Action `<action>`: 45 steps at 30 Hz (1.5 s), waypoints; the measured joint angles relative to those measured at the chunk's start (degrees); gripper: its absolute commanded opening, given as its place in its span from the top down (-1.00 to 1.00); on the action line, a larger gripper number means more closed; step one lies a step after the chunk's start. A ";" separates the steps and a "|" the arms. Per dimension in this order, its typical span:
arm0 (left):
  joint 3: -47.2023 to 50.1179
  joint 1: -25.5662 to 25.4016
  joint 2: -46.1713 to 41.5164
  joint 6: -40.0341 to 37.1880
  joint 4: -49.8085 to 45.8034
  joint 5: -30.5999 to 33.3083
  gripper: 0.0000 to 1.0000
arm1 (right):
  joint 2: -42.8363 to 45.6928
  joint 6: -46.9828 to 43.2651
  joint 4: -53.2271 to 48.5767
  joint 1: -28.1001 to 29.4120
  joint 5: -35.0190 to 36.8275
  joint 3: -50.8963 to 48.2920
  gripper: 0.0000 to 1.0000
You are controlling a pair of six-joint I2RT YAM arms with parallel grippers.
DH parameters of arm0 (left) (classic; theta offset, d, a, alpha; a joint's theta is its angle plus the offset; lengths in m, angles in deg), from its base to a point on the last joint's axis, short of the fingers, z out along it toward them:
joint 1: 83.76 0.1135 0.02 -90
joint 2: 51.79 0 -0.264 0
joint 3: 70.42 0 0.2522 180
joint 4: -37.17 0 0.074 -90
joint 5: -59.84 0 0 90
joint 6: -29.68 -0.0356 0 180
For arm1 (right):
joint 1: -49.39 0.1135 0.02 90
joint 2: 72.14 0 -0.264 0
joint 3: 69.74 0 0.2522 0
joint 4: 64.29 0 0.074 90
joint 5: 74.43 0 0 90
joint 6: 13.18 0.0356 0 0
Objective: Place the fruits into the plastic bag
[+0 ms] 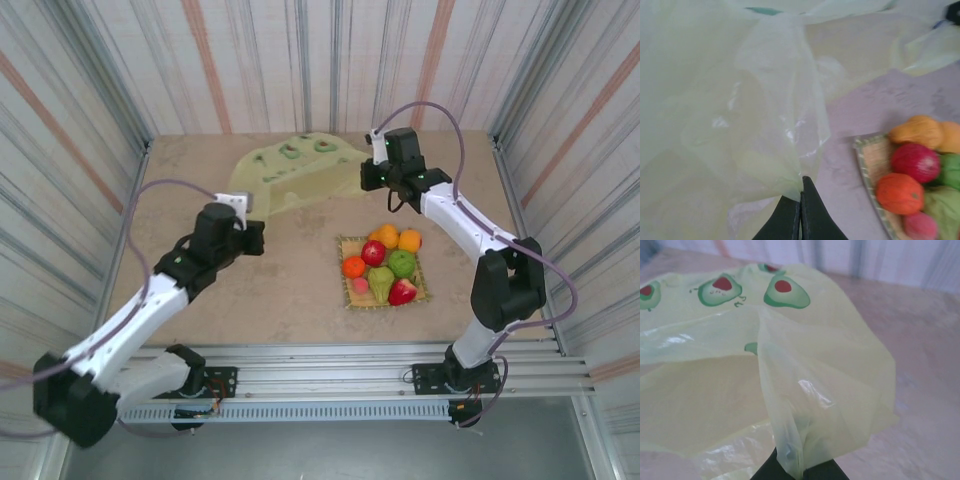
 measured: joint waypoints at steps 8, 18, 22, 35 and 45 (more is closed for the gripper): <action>0.92 0.00 -9.97 0.92 -9.92 -1.07 0.52 | -2.43 -4.24 2.27 6.10 -6.69 4.15 1.00; -5.22 -1.42 -8.00 -7.78 -23.54 2.86 -0.47 | -6.38 -5.01 1.79 6.38 -10.29 6.71 1.00; -9.09 -1.84 -12.17 -11.32 -24.92 6.69 -0.65 | -6.40 -4.94 1.60 6.69 -11.04 6.91 1.00; -21.07 -1.84 -6.51 -25.90 -24.04 13.77 -0.95 | -6.40 -3.08 0.20 6.86 -13.25 7.56 1.00; -21.57 1.75 -4.35 -28.92 -24.41 1.09 -0.97 | -6.40 3.10 -0.74 5.60 -13.05 7.58 1.00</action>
